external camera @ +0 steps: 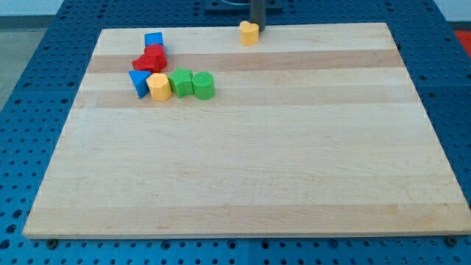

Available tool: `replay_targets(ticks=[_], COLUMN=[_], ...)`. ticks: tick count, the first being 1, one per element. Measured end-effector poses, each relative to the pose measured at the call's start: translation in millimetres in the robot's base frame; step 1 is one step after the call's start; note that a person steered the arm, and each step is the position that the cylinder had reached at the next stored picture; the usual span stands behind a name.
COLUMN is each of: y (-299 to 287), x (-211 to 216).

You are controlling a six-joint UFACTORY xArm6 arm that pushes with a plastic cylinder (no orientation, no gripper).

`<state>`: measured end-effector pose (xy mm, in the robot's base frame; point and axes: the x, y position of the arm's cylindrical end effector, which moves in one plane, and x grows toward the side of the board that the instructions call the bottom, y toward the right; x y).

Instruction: Slide the yellow heart towards the top left

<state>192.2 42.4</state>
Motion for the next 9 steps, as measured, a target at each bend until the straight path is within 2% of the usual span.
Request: replay_targets(ticks=[1,4,8,9], y=[31,-53,-43,-43], x=[13,21,37,59])
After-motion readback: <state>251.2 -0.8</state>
